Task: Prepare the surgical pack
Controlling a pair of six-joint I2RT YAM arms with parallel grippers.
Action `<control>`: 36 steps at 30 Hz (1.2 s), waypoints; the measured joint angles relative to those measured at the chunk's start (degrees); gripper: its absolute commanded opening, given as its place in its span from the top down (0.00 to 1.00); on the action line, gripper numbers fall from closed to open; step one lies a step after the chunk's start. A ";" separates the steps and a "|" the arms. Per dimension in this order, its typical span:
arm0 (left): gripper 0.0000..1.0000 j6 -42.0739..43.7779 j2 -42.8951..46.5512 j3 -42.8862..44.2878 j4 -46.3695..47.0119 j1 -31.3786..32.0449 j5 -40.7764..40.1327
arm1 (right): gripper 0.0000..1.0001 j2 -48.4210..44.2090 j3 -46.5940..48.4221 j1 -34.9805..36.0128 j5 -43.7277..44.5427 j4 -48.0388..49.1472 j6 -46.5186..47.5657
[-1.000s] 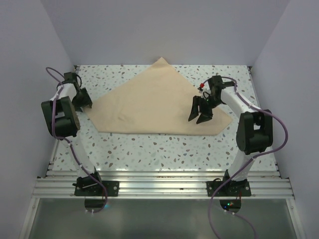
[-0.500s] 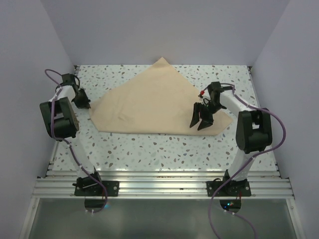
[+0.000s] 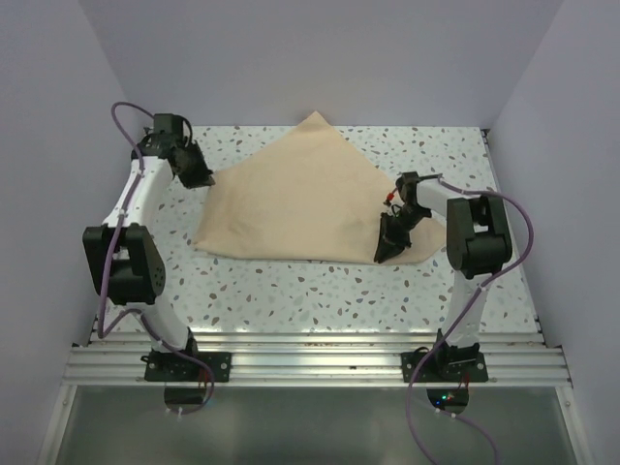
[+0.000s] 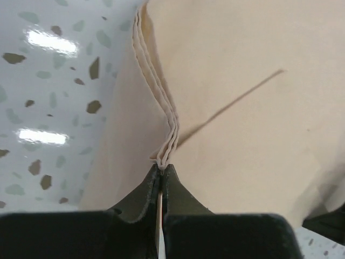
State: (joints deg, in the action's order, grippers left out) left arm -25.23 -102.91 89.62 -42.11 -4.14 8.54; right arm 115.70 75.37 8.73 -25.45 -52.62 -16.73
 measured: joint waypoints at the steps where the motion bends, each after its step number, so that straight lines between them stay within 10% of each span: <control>1: 1.00 -1.27 1.25 0.07 -0.31 1.44 0.28 | 0.80 0.35 0.48 0.00 0.07 -0.46 0.00; 16: 1.00 -13.38 -5.88 9.94 -1.77 25.79 2.67 | 0.81 1.79 1.97 -0.13 -0.17 -2.01 -0.59; 36: 1.00 -13.73 -21.14 23.80 -3.37 34.53 4.96 | 0.81 2.12 1.97 -0.26 -0.55 -2.03 -0.83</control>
State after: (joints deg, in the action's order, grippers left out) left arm -38.96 -124.05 113.43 -45.47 30.39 13.50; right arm 117.82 77.34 8.47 -26.00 -54.65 -17.56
